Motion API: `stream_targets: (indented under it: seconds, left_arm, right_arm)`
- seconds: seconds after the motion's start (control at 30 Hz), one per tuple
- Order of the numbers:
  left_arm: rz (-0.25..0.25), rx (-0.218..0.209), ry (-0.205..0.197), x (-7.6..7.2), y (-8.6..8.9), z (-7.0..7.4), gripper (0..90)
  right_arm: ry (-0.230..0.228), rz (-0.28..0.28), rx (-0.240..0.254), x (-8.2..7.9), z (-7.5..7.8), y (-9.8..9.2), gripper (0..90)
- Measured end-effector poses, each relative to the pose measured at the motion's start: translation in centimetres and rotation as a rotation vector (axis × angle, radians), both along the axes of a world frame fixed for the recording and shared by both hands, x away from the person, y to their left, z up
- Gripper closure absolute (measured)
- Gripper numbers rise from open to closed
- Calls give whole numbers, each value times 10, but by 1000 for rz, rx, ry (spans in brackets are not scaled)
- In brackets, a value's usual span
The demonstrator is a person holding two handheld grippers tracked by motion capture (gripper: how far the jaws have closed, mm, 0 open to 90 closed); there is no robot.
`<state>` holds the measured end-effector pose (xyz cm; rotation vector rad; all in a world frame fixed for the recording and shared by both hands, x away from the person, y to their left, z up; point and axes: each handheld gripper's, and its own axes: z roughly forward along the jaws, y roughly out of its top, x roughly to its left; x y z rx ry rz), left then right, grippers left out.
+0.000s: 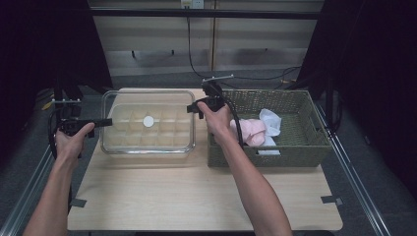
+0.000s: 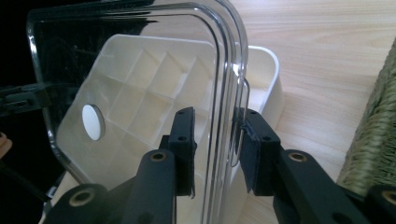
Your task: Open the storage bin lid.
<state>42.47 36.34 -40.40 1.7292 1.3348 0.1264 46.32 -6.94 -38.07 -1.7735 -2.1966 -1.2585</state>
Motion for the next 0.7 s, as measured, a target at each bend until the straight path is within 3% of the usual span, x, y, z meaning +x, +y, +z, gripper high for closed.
stream_targets:
  seconds: [0.17,0.37,0.7]
  left_arm:
    - [-26,35,-7,-6,2,3,629]
    - [-10,17,-27,-11,3,6,639]
    - [-26,24,-44,-22,5,11,660]
  right_arm:
    - [-10,13,40,-7,4,-3,711]
    - [-22,25,45,-13,10,-3,708]
    - [-23,49,58,-23,11,-6,701]
